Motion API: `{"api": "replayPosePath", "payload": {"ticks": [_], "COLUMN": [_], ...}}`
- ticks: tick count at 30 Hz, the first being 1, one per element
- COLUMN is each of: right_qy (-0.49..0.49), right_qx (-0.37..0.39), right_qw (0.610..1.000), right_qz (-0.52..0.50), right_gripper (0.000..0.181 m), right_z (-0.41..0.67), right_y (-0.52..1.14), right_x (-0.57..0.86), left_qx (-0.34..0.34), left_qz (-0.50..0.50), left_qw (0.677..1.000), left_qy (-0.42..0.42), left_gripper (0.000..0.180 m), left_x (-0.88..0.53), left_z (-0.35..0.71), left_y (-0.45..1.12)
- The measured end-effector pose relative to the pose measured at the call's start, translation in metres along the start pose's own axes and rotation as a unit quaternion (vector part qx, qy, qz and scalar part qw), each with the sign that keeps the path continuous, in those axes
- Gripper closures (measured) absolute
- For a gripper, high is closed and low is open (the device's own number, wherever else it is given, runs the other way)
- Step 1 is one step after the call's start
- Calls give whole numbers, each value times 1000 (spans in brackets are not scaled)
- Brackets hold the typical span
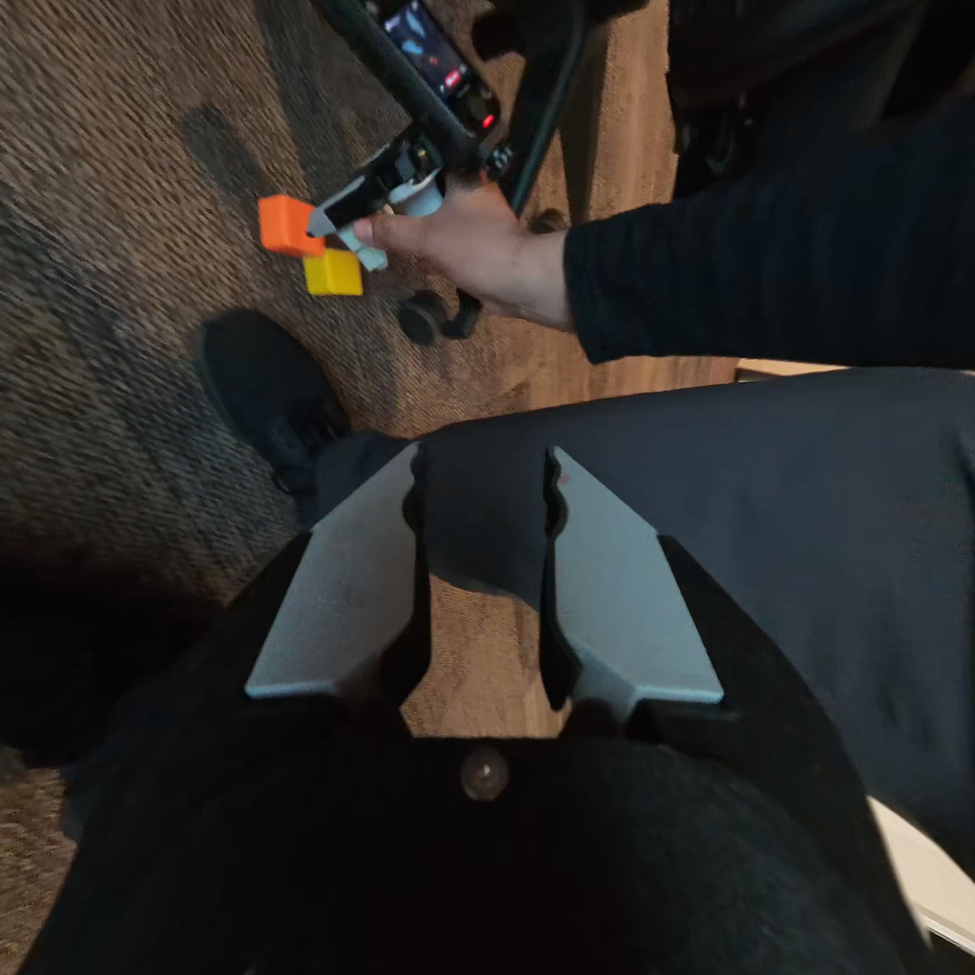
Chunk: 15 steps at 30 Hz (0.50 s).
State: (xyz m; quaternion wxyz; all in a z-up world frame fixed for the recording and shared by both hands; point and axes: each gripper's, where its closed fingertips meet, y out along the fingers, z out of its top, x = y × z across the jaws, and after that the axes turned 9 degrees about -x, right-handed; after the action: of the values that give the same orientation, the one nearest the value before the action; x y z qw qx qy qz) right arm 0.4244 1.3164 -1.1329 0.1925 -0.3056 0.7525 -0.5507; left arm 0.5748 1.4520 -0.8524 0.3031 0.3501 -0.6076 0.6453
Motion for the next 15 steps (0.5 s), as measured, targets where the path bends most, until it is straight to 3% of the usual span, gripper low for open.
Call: {"api": "replayPosePath", "payload": {"ticks": [4,8,15], "right_qy": [84,127,129], "right_qx": [-12,-58,8], "right_qw": [995,982,984], "right_qz": [58,125,125], "right_gripper": [117,132,134], "right_z": [28,28,40], "right_y": [50,70,32], "right_x": [4,-6,4], "left_qx": [11,-6,-26], "left_qz": [-35,-28,-47], "left_qw": [999,1000,999], "left_qy": [-3,7,1], "left_gripper": [134,135,136], "left_x": [-10,-16,-13], "left_z": [18,16,17], "left_y": [-12,-16,-6]}}
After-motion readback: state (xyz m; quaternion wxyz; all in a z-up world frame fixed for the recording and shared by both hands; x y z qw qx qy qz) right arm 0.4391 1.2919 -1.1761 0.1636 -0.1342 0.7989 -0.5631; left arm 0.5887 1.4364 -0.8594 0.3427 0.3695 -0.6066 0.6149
